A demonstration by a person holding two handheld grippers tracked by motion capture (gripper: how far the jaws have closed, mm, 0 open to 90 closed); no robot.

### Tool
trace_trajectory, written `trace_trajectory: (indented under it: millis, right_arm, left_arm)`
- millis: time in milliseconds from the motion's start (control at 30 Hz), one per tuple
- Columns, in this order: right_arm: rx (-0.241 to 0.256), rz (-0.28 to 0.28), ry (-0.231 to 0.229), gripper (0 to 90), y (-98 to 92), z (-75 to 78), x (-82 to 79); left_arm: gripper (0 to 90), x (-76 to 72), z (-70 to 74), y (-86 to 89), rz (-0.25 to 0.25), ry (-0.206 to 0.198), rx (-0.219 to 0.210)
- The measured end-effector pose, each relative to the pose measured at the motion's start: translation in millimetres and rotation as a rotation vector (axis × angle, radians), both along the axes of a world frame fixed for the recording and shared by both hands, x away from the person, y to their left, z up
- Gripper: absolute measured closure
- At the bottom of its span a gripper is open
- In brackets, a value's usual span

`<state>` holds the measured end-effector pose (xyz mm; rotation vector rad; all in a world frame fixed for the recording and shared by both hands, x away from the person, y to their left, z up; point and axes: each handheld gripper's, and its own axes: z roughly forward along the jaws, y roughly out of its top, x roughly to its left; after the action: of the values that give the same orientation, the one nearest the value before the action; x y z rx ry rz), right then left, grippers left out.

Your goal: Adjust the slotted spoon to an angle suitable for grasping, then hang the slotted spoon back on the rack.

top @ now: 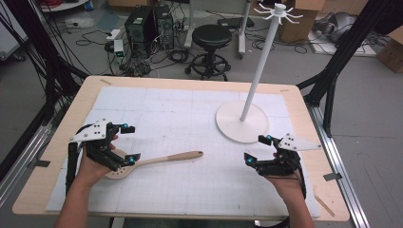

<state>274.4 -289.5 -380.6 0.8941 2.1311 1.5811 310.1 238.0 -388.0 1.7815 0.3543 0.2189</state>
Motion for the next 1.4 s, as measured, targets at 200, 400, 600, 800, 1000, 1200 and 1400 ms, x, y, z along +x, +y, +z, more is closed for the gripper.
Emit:
trace_trajectory:
  millis: [200, 400, 600, 800, 1000, 1200, 1400]
  right_arm:
    - [0.003, -0.018, 0.005, 11.0, -6.2, 0.9, 1.3]
    - [-0.002, -0.024, 0.007, 11.0, -6.3, 1.0, 2.0]
    - [-0.005, -0.035, 0.028, 11.0, -3.4, -0.5, 5.4]
    - [-0.001, -0.042, 0.026, 11.0, -3.3, 0.6, 4.5]
    - [0.011, -0.041, 0.007, 11.0, -5.1, 4.0, 5.4]
    - [0.02, -0.045, 0.0, 11.0, -7.8, 7.2, 4.8]
    - [0.02, -0.047, 0.0, 11.0, -10.4, 7.2, 5.0]
  left_arm:
    - [2.8, -0.8, 0.8, -0.2, -0.006, -0.004, -0.002]
    - [2.8, 0.0, -0.2, -0.7, -0.008, -0.001, -0.001]
    - [2.8, 1.1, -1.3, 0.2, -0.018, 0.005, -0.006]
    - [2.8, -0.3, 0.2, 1.0, -0.014, 0.001, -0.015]
    - [2.8, -0.5, 0.7, 2.1, -0.008, 0.0, -0.017]
    - [2.8, 1.9, -1.5, -2.0, -0.005, 0.018, 0.009]
    - [2.8, 8.4, -2.7, -10.6, 0.001, 0.05, 0.048]
